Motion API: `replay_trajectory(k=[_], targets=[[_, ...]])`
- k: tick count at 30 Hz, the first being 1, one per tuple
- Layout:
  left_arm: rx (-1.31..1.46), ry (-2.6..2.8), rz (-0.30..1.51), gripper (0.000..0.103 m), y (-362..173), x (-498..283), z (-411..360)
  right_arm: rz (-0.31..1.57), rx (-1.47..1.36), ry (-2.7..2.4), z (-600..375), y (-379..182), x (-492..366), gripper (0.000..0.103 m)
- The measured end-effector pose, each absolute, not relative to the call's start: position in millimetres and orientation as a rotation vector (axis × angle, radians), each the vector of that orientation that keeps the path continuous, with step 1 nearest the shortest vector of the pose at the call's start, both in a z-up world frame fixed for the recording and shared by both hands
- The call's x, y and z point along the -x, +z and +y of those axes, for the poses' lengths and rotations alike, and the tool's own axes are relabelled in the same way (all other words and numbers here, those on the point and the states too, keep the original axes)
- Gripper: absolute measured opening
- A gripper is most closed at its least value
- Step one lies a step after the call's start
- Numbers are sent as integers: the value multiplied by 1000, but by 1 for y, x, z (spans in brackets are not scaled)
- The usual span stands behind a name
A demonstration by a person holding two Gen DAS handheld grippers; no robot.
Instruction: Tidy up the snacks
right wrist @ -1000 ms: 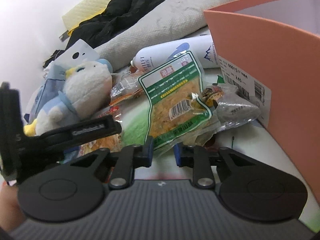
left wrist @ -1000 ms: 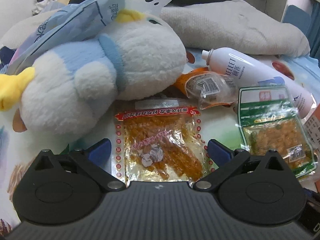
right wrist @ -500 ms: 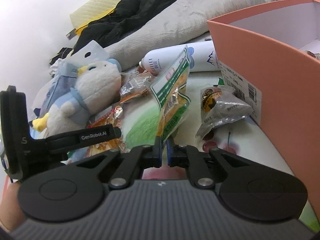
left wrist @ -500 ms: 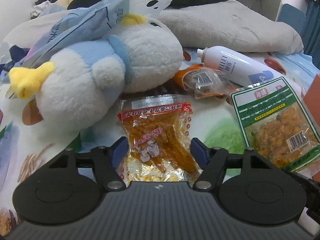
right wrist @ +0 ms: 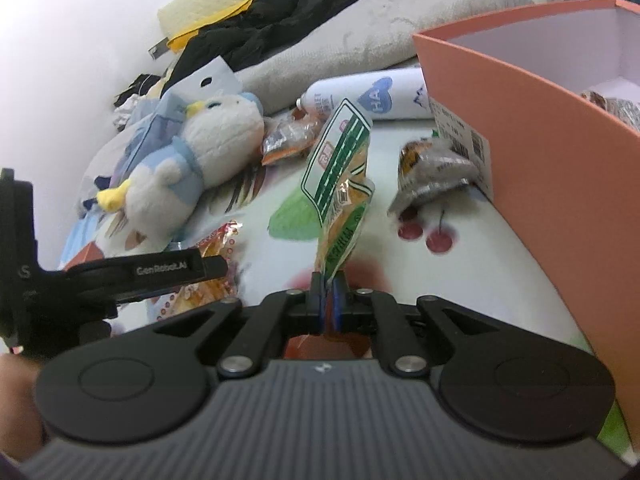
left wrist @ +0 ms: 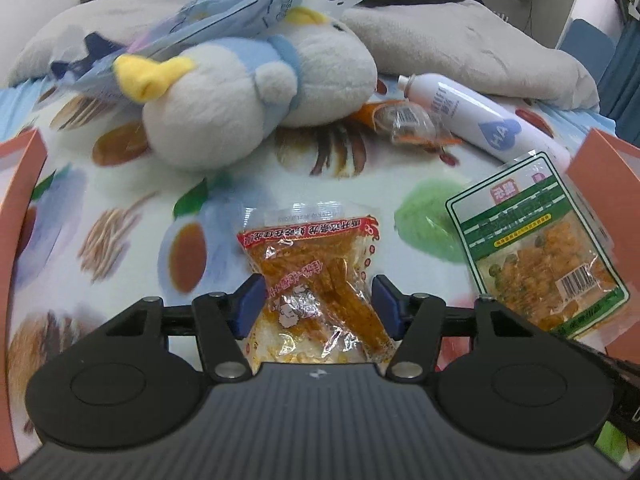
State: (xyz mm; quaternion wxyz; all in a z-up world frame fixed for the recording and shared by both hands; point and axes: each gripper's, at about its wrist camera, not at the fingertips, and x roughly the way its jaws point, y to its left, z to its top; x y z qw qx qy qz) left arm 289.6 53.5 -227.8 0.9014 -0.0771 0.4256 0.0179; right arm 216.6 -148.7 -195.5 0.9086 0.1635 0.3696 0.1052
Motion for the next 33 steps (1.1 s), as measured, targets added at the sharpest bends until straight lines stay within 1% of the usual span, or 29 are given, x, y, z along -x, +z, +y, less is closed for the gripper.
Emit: replay_trajectory(k=[16,22,25,28,33], targets=[[191,6,934,64,-216,-207,41,871,-269,284,-169,-189,-154,7],[228,2,948,64,-213,-175,39,906,-246,291,-170,-179,-130,7],[203,-4,959,64,-211,-153,30,928,-232,290,-169,-174,-116,7],[268,-18,971,64,-209,-133,30,953,-232,280,-172,-172,-101,8],[300,-31,995,64,-204,-107,23,983,-227,284,-178,-166,-80,10]])
